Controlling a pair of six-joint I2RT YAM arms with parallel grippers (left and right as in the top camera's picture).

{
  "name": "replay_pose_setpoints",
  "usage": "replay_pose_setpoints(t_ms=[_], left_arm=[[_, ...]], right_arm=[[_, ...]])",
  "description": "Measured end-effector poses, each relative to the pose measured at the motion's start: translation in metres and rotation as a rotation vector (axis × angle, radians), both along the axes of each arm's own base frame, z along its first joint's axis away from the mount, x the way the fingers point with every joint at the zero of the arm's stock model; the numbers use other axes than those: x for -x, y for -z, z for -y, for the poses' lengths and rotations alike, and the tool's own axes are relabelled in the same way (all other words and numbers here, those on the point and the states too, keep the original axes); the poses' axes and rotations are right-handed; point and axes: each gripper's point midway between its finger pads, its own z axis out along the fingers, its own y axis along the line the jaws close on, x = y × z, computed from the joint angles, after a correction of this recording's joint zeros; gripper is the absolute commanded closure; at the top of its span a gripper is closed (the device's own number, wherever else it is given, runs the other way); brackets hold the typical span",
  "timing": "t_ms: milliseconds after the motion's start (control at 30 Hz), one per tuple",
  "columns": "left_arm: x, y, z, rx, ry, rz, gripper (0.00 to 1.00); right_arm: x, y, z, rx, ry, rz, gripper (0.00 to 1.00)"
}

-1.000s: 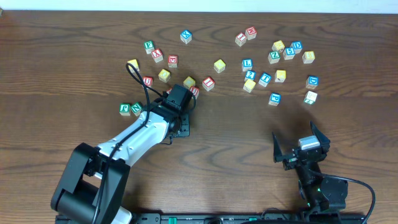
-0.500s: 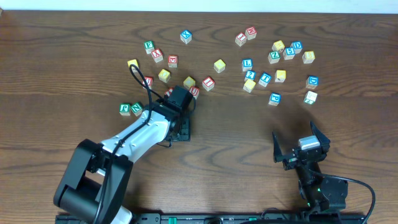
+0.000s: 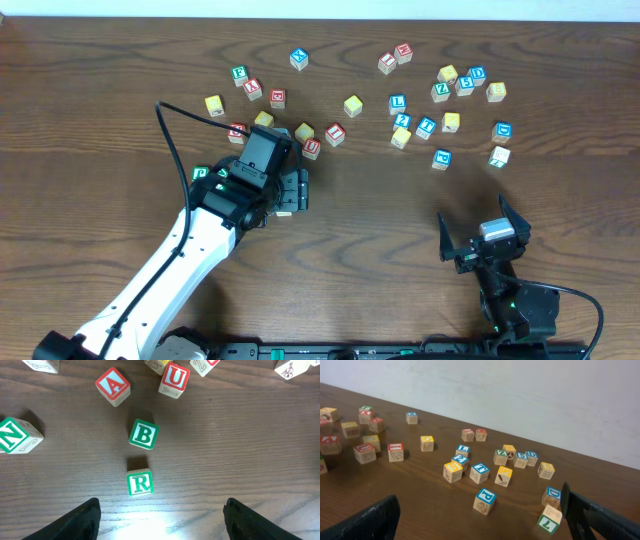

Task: Spell out ROBOT
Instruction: 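Open the left gripper and raise it off the R block, then reach the left gripper to the blue O block and grasp it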

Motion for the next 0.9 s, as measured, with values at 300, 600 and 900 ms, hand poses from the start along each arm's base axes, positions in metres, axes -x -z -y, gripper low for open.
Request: replay_pose_setpoints(t_ms=[300, 600, 900], left_arm=[[-0.017, -0.034, -0.005, -0.048, 0.065, 0.03, 0.19], [-0.128, -0.042, -0.031, -0.22, 0.126, -0.138, 0.14], [-0.139, -0.029, -0.053, -0.235, 0.091, -0.164, 0.13]], right_arm=[[0.0, 0.0, 0.0, 0.0, 0.0, 0.0, 0.01], [0.0, 0.0, 0.0, 0.0, 0.0, 0.0, 0.01], [0.0, 0.0, 0.0, 0.0, 0.0, 0.0, 0.01]])
